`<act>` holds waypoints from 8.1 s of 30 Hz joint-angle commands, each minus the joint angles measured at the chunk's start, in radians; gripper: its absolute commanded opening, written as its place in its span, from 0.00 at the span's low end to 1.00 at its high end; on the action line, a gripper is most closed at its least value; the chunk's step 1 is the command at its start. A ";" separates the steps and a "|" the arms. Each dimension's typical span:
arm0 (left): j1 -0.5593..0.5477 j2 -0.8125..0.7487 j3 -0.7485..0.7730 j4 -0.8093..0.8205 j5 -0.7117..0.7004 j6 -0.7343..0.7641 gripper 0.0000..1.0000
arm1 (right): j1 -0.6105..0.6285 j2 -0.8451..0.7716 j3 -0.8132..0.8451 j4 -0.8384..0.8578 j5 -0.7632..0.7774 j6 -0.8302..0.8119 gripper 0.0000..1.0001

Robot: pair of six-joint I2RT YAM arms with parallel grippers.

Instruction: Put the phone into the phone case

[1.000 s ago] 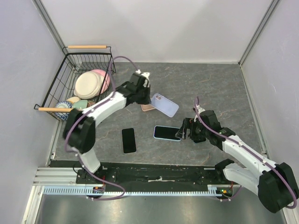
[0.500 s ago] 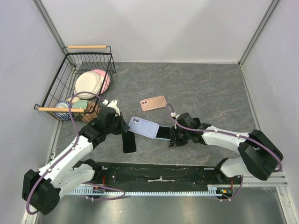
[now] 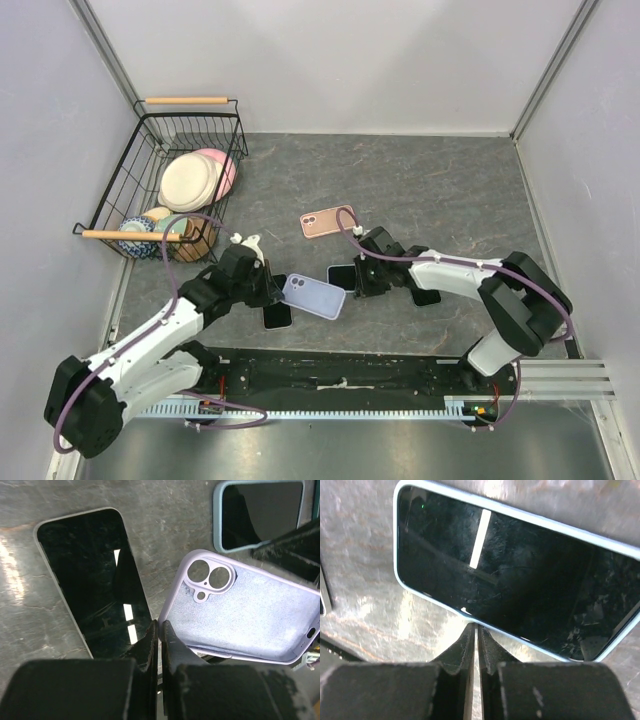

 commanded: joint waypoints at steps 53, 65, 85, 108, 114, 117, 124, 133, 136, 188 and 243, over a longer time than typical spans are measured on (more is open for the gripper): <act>-0.412 0.041 -0.011 0.600 -0.004 -0.101 0.91 | -0.055 -0.406 0.042 -0.105 0.183 0.005 0.28; -0.400 0.140 0.134 0.446 0.038 0.045 0.90 | -0.062 -0.659 -0.185 -0.080 0.298 0.106 0.76; -0.023 0.573 0.403 0.567 0.614 0.110 0.89 | -0.066 -0.855 -0.336 -0.163 0.361 0.224 0.96; -0.179 1.319 1.344 -0.017 0.503 0.313 0.84 | -0.066 -0.958 -0.376 -0.348 0.475 0.405 0.96; -0.239 1.525 1.655 -0.133 0.452 0.331 0.84 | -0.065 -0.941 -0.397 -0.352 0.438 0.428 0.98; -0.251 1.643 1.790 -0.191 0.450 0.324 0.84 | -0.065 -0.918 -0.408 -0.348 0.415 0.427 0.98; -0.265 1.730 1.866 -0.214 0.486 0.302 0.82 | -0.066 -0.898 -0.425 -0.344 0.412 0.418 0.98; -0.296 1.699 1.769 -0.248 0.554 0.321 0.75 | -0.065 -0.846 -0.453 -0.312 0.432 0.408 0.98; -0.302 1.677 1.731 -0.233 0.570 0.319 0.73 | -0.068 -0.840 -0.442 -0.298 0.447 0.413 0.98; -0.251 1.228 0.919 0.163 0.502 0.042 0.70 | -0.149 -0.777 -0.485 -0.011 0.328 0.295 0.98; 0.078 0.447 0.357 0.367 0.312 0.040 0.02 | -0.175 -0.811 -0.476 0.251 -0.151 0.115 0.98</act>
